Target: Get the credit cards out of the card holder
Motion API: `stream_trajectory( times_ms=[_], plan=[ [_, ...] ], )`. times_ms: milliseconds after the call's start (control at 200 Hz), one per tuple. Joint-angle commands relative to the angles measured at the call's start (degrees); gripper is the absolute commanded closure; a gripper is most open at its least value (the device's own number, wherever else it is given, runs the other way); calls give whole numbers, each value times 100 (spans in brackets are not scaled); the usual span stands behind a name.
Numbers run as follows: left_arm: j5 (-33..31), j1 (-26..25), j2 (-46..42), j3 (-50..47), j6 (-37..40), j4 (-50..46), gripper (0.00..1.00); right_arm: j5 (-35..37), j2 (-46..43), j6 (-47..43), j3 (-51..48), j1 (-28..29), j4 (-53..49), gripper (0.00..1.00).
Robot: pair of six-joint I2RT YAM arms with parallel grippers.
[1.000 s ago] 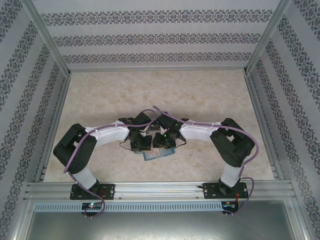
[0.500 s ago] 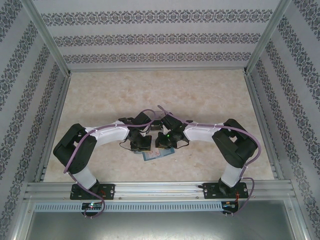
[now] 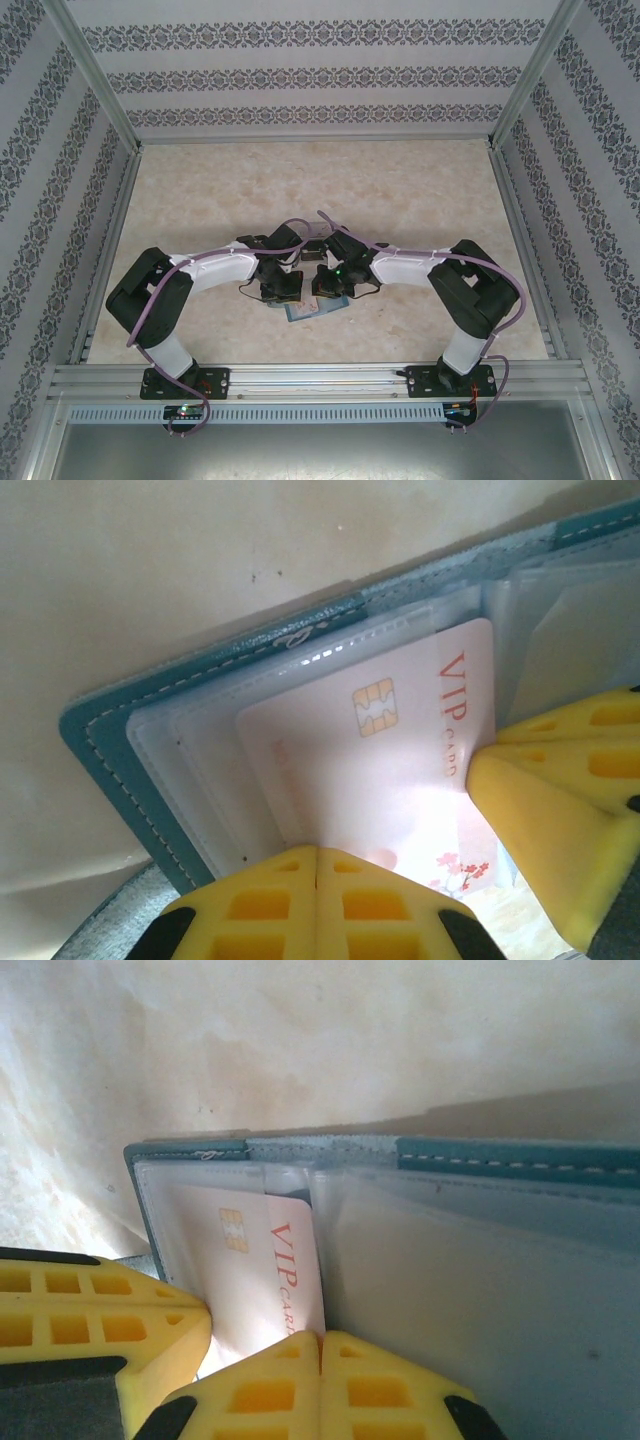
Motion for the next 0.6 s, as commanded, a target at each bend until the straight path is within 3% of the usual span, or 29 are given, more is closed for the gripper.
stream_trajectory(
  times_ms=[0,595],
  plan=[
    [-238,-74,-74,-39,75,-256,100,27,-225,-98,-91,-64,-107,100],
    [-259,-74,-126,-98,62,-230,100,1135,-754,-745,296,-109,-1576,100]
  ],
)
